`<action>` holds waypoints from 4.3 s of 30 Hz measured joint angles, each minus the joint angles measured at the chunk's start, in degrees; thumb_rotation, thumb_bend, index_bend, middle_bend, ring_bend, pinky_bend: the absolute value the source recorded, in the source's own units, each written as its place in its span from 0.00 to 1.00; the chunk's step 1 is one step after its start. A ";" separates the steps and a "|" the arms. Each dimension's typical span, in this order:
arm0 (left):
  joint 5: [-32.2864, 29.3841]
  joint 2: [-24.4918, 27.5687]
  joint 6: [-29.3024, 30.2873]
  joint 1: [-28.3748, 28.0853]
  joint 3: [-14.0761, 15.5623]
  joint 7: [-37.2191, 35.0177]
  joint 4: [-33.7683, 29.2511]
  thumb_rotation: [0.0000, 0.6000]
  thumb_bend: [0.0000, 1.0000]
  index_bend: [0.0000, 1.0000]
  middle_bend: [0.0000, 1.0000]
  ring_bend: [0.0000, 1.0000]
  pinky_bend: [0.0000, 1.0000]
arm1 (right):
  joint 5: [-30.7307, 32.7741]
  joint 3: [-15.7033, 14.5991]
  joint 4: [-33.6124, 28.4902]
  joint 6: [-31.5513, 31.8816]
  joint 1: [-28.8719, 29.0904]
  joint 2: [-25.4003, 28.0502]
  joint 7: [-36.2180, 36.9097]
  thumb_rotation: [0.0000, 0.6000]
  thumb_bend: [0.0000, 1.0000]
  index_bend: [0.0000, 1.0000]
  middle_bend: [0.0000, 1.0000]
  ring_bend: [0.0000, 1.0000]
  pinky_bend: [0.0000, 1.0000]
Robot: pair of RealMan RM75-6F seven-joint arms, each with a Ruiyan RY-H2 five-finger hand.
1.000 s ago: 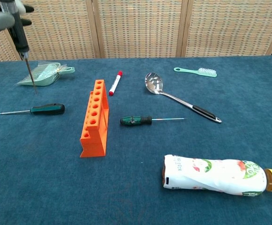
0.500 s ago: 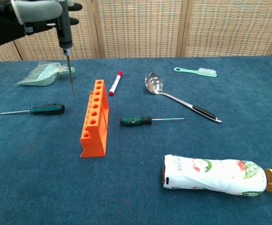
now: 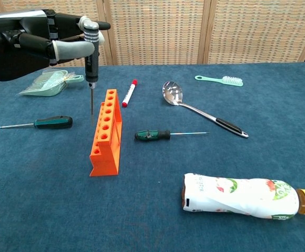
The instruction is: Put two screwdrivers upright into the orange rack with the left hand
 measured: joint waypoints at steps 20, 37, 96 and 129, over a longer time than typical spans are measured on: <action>-2.28 -2.72 -2.34 -1.23 -0.47 0.34 2.46 1.00 0.39 0.59 0.00 0.00 0.00 | 0.27 0.03 0.06 -0.40 0.14 -0.01 -0.02 1.00 0.00 0.00 0.00 0.00 0.00; -3.17 -4.75 -3.80 -1.78 -0.43 0.53 4.40 1.00 0.39 0.59 0.00 0.00 0.00 | 0.18 -0.03 0.04 -0.52 0.19 -0.01 0.00 1.00 0.00 0.00 0.00 0.00 0.00; -0.41 -14.19 -1.97 0.83 3.89 4.96 16.67 1.00 0.39 0.56 0.00 0.00 0.00 | 0.25 -0.11 0.11 -1.04 0.37 0.29 0.95 1.00 0.00 0.00 0.00 0.00 0.00; 6.57 5.41 2.20 0.50 3.67 28.15 -1.79 1.00 1.00 0.31 0.00 0.00 0.00 | 0.25 -0.11 -0.22 -0.98 0.34 0.43 0.93 1.00 0.00 0.00 0.00 0.00 0.00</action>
